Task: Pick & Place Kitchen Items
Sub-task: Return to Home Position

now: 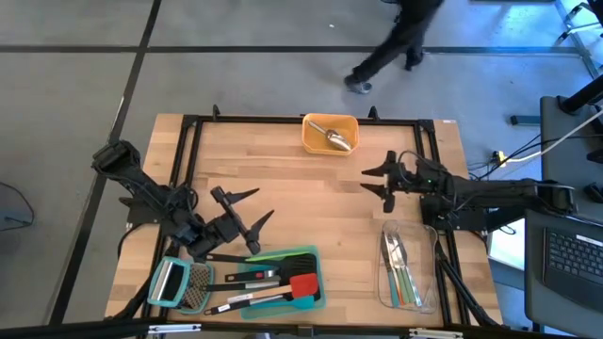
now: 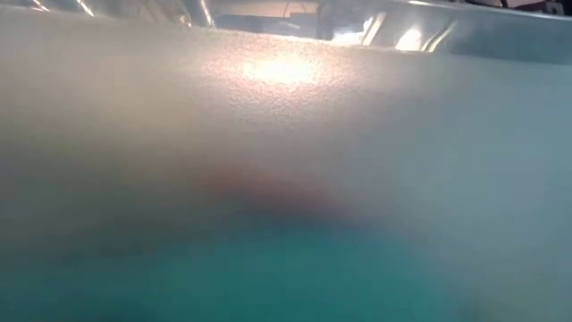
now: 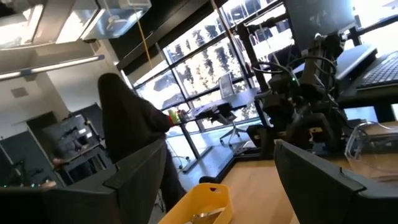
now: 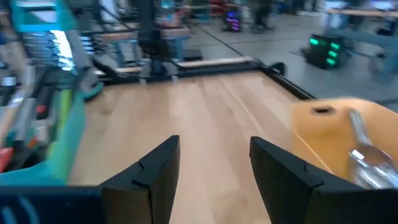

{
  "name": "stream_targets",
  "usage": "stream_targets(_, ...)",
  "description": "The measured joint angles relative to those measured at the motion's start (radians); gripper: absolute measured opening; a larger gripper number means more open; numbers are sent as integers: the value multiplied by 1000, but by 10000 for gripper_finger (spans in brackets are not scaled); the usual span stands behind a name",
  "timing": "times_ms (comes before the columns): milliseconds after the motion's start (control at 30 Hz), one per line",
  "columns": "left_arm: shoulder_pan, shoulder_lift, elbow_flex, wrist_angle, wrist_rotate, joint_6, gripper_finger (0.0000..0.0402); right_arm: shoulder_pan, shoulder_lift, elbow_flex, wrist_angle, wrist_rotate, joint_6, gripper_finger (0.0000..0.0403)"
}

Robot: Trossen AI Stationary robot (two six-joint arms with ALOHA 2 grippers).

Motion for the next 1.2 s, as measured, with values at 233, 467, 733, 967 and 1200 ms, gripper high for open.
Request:
stream_targets(233,2,0,0,0,33,22,297,41,-145,-29,-123,112,24,197)
stream_targets(467,40,0,0,-9,50,9,297,116,-226,-96,-118,229,16,197)
stream_targets(733,99,-2,0,-134,175,-122,297,150,-315,-95,-182,178,-36,197)
stream_targets(967,210,-117,1,-564,482,-480,297,151,-373,-94,-249,177,-17,197)
stream_targets(1200,363,-161,-5,-727,745,-645,297,151,-377,-94,-337,223,20,197)
